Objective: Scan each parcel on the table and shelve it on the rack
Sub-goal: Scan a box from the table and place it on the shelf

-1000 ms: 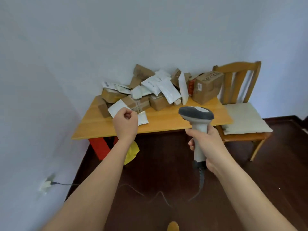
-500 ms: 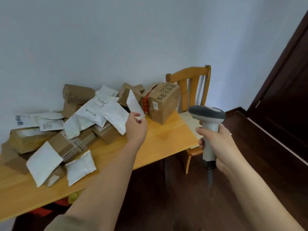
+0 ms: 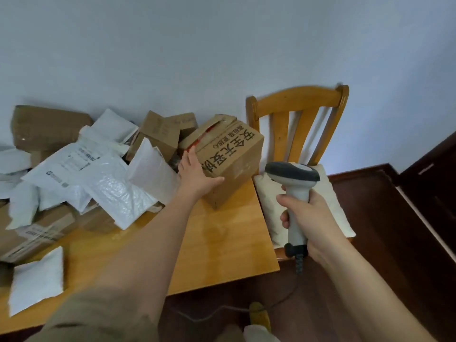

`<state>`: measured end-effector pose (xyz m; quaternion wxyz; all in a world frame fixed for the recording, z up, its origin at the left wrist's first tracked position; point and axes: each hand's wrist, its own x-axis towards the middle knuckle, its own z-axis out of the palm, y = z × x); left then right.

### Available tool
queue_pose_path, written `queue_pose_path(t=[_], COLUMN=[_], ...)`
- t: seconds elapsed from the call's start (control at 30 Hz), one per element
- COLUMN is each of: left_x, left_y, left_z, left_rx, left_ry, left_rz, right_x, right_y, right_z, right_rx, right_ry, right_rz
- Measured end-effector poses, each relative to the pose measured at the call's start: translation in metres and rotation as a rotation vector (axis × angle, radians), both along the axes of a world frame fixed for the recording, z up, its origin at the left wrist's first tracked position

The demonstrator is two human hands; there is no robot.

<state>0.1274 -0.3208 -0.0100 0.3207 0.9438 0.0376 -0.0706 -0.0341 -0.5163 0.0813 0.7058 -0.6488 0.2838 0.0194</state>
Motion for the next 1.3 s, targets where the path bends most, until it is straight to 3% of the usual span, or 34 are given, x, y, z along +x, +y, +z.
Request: queue_pose_path(t=[0.17,0.3,0.47,0.67,0.8,0.93,1.03,1.23,1.3], left_x=[0.044,0.032,-0.023,-0.099,-0.160,-0.208,-0.228,-0.220,-0.215], left_y=[-0.011,-0.010,-0.001,0.027,0.063,0.100,0.110,0.097,0.096], left_z=[-0.023,-0.019,-0.026,-0.035,-0.060,-0.087,-0.097,-0.088,-0.086], left_rx=[0.166,0.222,0.274,0.591,0.729,0.743,0.590,-0.390,-0.614], left_ry=[0.084,0.081,0.019,-0.185,-0.226,-0.338,-0.175,0.341,0.507], left_rz=[-0.024,-0.080,-0.191,-0.406,-0.396,-0.427,-0.356,0.418,0.521], right_x=[0.048,0.060,0.062,0.046,0.023,-0.002,-0.020,-0.045,-0.048], right_y=[-0.031,-0.033,-0.024,0.000,0.021,0.041,0.053,0.061,0.060], right_z=[-0.022,-0.024,-0.015,-0.017,-0.034,-0.070,-0.101,-0.131,-0.134], right_rx=[-0.033,0.012,0.069,0.102,0.102,0.035,-0.001,0.024,0.015], right_ry=[0.069,0.077,0.036,0.015,0.055,0.130,0.203,0.287,0.288], right_rz=[0.036,0.025,0.006,-0.013,0.025,0.052,0.057,0.072,0.091])
